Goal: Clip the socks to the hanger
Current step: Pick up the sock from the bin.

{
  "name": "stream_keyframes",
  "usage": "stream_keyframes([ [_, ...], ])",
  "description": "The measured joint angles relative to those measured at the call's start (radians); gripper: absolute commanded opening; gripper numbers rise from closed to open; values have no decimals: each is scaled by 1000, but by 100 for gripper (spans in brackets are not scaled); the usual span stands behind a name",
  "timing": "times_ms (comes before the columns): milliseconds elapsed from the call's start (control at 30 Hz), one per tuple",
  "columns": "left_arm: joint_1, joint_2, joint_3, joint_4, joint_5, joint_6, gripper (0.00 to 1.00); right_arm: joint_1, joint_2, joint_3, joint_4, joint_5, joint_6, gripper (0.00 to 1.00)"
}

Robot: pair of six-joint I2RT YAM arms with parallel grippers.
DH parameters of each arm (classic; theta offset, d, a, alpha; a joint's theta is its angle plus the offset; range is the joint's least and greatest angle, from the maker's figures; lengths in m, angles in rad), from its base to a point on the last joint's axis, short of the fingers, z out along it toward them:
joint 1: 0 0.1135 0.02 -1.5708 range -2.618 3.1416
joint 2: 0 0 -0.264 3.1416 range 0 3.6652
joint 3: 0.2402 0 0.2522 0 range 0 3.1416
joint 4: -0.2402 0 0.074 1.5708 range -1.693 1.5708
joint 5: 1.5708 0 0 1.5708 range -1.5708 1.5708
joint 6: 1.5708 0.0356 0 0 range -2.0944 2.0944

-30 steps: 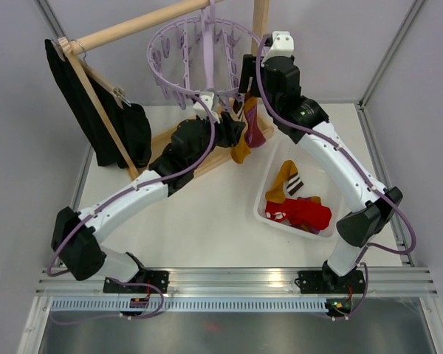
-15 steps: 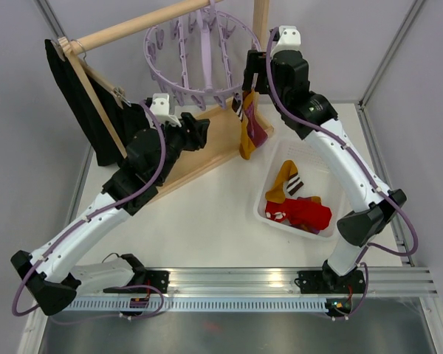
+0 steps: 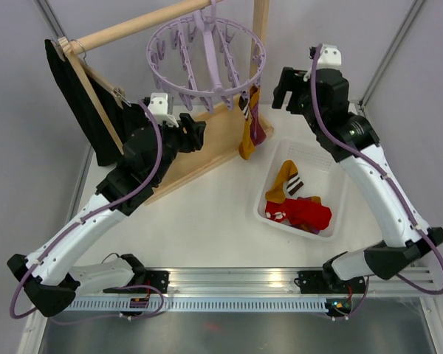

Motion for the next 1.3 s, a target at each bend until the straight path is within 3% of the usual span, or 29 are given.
stream_keyframes([
  [233, 0, -31, 26, -34, 37, 11, 66, -52, -203, -409, -12, 6, 65, 88],
  [400, 0, -39, 32, -64, 102, 10, 66, -102, -240, -762, 14, -35, 142, 77],
  [533, 0, -37, 31, -86, 153, 6, 66, -156, -239, -928, 35, -61, 192, 63],
  [833, 0, -35, 30, -96, 209, -3, 66, -261, -138, -990, 210, -122, 239, 48],
  [1300, 0, 23, 30, -100, 238, -9, 66, -291, 16, -1027, 329, -149, 248, 48],
])
